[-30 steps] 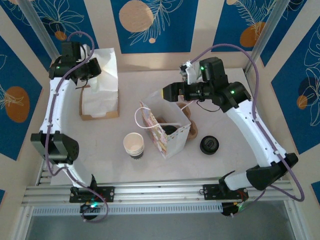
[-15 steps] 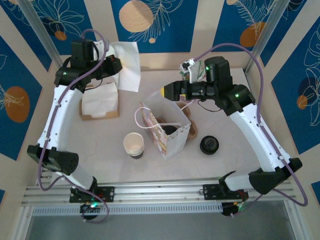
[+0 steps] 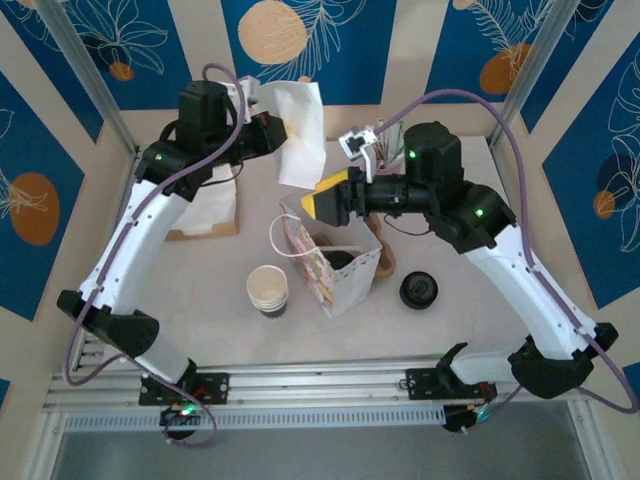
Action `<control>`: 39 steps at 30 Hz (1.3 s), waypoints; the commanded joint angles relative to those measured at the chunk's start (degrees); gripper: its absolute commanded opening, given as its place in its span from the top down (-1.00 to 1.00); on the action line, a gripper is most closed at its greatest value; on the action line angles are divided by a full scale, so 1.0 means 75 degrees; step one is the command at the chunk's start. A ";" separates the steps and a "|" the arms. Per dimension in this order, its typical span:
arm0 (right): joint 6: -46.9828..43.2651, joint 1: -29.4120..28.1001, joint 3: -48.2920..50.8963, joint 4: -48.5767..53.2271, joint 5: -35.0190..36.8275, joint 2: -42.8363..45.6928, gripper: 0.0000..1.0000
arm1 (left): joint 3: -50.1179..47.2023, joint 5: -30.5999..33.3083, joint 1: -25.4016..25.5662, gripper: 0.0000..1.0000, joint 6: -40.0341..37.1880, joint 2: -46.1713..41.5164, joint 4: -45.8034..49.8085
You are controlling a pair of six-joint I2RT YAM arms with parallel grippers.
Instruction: Pack the takeout coffee
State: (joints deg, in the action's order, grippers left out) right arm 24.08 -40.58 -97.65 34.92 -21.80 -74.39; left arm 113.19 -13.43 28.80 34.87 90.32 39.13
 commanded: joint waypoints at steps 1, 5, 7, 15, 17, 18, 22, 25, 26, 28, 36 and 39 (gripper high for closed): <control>-0.0243 -0.0277 -0.0359 -0.0070 0.0729 -0.0363 -0.50 | -0.0038 0.0337 0.0383 1.00 0.0529 -0.0135 -0.0565; -0.0589 -0.0636 -0.0779 0.0319 0.2179 -0.0771 -0.48 | -0.0156 0.0554 0.0797 1.00 0.0758 -0.0278 -0.0845; -0.0747 -0.0732 -0.0815 0.0366 0.2966 -0.0827 -0.48 | -0.0365 0.0641 0.0923 1.00 0.0882 -0.0440 -0.1027; -0.1378 -0.0929 -0.0581 0.0221 0.4926 -0.0729 -0.48 | -0.0857 0.0788 0.1033 1.00 0.1448 -0.0928 -0.1123; -0.1492 -0.0956 -0.0465 0.0120 0.5109 -0.0617 -0.49 | -0.0949 0.0807 0.1027 1.00 0.1539 -0.1008 -0.1132; -0.1555 -0.0944 -0.0407 0.0064 0.5206 -0.0576 -0.49 | -0.0981 0.0809 0.1024 1.00 0.1616 -0.1033 -0.1125; -0.1852 -0.0951 -0.0379 0.0032 0.5459 -0.0615 -0.54 | -0.0994 0.0675 0.1029 1.00 0.2063 -0.0966 -0.1070; -0.1985 -0.0953 -0.0439 0.0088 0.5630 -0.0792 -0.59 | -0.1059 0.0508 0.1038 1.00 0.2434 -0.0969 -0.1167; -0.2015 -0.0958 -0.0434 0.0091 0.5708 -0.0824 -0.62 | -0.1095 0.0470 0.1053 1.00 0.2561 -0.0980 -0.1205; -0.2026 -0.0941 -0.0400 0.0044 0.5849 -0.0871 -0.65 | -0.1140 0.0385 0.1067 1.00 0.2761 -0.0992 -0.1250; -0.2038 -0.0880 -0.0358 0.0091 0.5794 -0.1103 -0.53 | -0.1452 0.0185 0.1097 1.00 0.3744 -0.1104 -0.1404; -0.2026 -0.0861 -0.0340 0.0108 0.5765 -0.1163 -0.41 | -0.1628 -0.0126 0.1092 1.00 0.4146 -0.1132 -0.1714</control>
State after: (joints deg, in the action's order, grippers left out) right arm 9.30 -47.24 -100.97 36.64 21.02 -82.85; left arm 102.06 -11.16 36.40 61.65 83.66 30.22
